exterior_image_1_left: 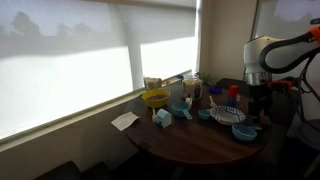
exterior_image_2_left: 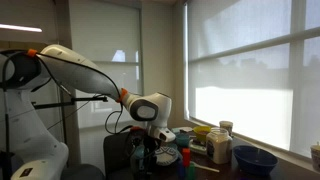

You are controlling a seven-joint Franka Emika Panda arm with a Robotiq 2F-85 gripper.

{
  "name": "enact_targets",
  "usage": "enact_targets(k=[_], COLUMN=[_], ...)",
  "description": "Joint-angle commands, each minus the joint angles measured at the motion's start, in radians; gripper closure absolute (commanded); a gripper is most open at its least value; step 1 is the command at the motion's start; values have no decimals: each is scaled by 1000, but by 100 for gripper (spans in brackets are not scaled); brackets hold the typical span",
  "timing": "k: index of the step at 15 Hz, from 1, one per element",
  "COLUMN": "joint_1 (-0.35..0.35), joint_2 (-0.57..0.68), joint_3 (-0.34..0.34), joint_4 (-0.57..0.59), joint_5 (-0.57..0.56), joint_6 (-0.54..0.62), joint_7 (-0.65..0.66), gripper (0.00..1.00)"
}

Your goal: Put the orange block on the table then put the blue block on top of the orange block

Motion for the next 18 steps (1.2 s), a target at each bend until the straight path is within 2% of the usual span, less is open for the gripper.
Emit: enact_targets(k=[1, 4, 9, 13, 18], joint_1=[1, 1, -15, -18, -39], joint_2=[0, 0, -59, -77, -58], joint_3=[-1, -1, 10, 19, 31], joint_4=[2, 2, 90, 169, 204], joint_5=[0, 0, -80, -129, -192], joint_6=[-3, -3, -10, 37, 149], joint_7=[0, 0, 20, 41, 130], gripper=[0, 0, 0, 0, 0])
